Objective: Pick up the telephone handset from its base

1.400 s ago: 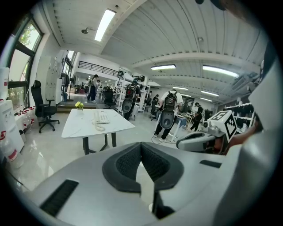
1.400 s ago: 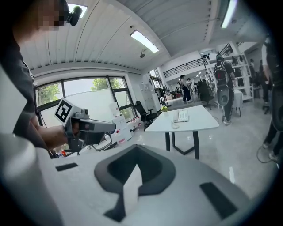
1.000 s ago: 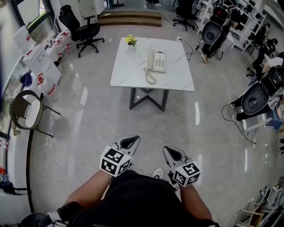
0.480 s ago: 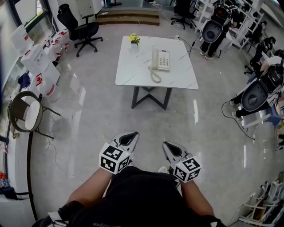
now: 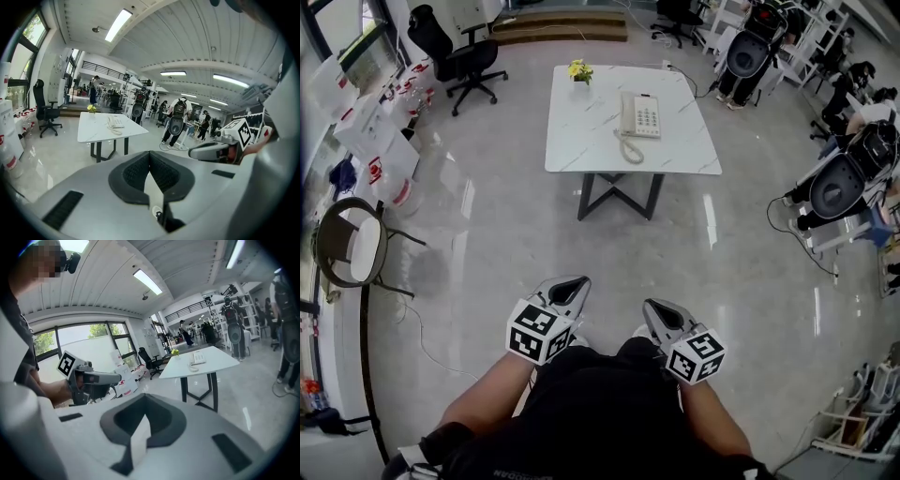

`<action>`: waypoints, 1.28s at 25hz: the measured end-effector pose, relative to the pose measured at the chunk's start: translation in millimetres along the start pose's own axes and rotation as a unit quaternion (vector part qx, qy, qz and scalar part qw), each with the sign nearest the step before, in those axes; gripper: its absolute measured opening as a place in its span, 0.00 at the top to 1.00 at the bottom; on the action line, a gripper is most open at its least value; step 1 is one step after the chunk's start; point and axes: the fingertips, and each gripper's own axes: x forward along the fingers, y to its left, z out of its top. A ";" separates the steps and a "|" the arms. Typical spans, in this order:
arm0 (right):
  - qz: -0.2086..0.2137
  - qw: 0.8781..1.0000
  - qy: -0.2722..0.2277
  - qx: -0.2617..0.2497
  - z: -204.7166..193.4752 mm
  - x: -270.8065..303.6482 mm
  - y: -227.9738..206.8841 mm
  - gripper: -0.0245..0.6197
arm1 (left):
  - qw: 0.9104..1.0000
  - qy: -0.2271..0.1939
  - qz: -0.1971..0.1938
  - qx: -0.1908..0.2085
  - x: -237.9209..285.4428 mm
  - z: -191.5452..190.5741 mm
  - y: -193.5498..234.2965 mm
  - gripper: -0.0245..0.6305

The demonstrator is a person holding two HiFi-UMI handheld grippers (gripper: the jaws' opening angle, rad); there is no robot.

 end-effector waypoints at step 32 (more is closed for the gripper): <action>0.029 0.999 -0.037 0.000 133.6 75.5 -182.5 0.96 | 0.999 -0.003 0.034 0.016 175.2 120.2 37.5 0.96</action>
